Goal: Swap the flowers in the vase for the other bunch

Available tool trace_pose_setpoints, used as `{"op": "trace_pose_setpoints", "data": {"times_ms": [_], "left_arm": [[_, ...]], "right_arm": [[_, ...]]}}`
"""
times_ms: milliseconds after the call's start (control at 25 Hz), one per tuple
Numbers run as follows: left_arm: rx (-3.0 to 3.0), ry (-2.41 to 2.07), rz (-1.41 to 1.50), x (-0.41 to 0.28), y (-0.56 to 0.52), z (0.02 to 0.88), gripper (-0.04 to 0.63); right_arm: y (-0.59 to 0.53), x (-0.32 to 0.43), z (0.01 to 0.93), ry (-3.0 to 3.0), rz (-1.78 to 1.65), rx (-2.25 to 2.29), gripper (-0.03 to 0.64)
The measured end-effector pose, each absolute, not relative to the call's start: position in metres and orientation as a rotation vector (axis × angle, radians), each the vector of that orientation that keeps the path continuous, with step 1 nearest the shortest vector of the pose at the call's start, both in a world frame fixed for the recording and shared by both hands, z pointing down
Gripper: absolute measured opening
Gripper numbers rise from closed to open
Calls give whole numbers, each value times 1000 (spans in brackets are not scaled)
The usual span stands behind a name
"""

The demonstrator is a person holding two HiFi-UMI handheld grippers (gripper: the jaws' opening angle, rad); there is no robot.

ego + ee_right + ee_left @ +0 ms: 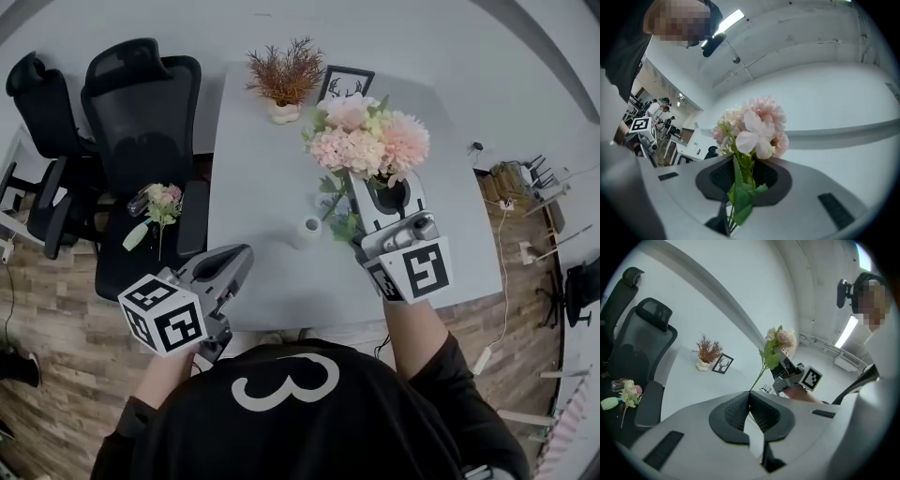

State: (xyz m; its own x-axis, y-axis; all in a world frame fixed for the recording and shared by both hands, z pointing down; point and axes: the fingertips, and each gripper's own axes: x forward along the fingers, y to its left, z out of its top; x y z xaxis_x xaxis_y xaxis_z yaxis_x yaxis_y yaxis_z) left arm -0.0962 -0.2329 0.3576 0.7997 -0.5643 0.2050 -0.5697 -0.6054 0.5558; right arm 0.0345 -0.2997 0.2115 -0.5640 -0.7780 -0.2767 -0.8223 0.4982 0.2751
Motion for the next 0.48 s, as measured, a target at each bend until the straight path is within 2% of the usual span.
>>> {"op": "trace_pose_setpoints", "data": {"times_ms": [480], "left_arm": [[2274, -875, 62, -125, -239, 396, 12]], "right_arm": [[-330, 7, 305, 2732, 482, -1412, 84]]}}
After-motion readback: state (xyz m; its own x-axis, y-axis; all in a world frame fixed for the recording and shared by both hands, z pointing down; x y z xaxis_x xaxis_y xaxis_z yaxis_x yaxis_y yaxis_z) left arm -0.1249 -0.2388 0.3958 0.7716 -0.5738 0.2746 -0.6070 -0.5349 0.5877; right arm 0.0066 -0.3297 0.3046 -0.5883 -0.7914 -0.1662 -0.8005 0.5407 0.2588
